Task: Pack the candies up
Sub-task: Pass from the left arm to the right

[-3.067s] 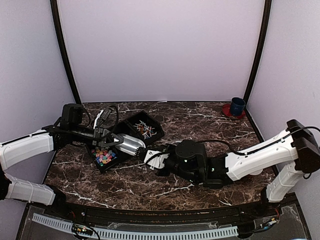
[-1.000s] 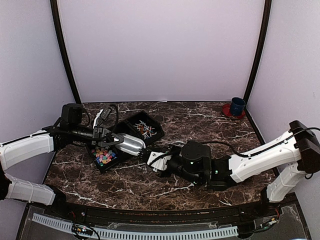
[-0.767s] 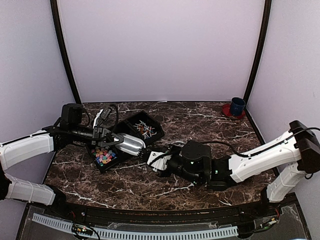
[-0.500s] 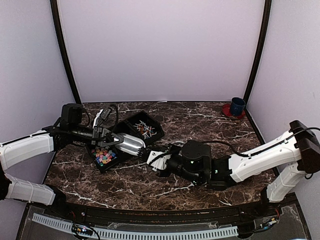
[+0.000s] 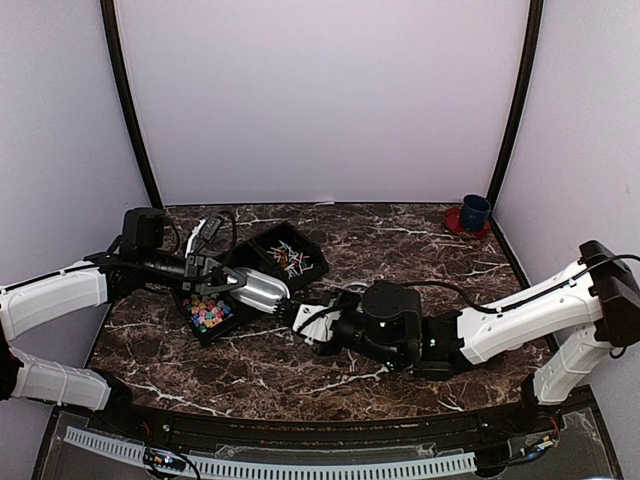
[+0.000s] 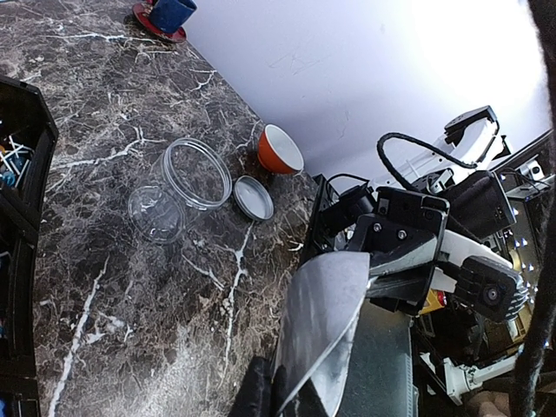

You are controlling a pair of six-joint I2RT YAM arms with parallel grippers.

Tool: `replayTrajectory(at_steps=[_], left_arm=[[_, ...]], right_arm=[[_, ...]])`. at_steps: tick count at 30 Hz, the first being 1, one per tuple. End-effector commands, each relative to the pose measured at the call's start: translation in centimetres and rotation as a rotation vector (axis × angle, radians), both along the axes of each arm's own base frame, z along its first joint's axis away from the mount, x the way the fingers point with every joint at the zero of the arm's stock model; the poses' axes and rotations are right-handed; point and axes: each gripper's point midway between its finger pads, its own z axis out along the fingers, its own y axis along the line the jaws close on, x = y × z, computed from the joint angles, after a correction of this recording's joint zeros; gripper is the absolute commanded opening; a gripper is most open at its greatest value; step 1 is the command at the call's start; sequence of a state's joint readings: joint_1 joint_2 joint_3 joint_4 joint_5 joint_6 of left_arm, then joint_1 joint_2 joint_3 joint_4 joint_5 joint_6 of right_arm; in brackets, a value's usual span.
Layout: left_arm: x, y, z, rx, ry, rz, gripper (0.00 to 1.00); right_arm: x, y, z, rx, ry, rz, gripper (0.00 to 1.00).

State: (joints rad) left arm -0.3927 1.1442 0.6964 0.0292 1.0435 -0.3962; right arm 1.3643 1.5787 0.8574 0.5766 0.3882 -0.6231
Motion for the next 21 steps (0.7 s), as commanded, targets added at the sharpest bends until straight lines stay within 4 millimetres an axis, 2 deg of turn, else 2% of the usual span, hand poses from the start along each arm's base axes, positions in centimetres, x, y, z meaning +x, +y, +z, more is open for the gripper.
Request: replayTrajectory(at_steps=[1, 6, 11, 15, 17, 21], left_arm=[[-0.2, 0.0, 0.7, -0.017, -0.029, -0.010, 0.14], [1.0, 0.6, 0.6, 0.050, -0.082, 0.065, 0.54], [4.0, 2.9, -0.2, 0.212, -0.144, 0.253, 0.84], [6.8, 6.4, 0.5, 0.379, -0.211, 0.466, 0.98], [8.1, 8.4, 0.8, 0.474, -0.249, 0.563, 0.99], [10.3, 11.9, -0.4, 0.615, -0.189, 0.681, 0.99]], right_arm=[[-0.8, 1.1, 2.3, 0.078, 0.010, 0.041, 0.00], [0.2, 0.3, 3.0, 0.077, 0.053, -0.002, 0.00], [1.6, -1.1, 3.4, 0.058, 0.186, -0.045, 0.00], [3.1, -2.3, 5.0, 0.076, 0.240, -0.104, 0.00], [4.1, -2.8, 5.3, 0.075, 0.274, -0.148, 0.00], [5.4, -3.8, 5.0, 0.074, 0.348, -0.219, 0.00]])
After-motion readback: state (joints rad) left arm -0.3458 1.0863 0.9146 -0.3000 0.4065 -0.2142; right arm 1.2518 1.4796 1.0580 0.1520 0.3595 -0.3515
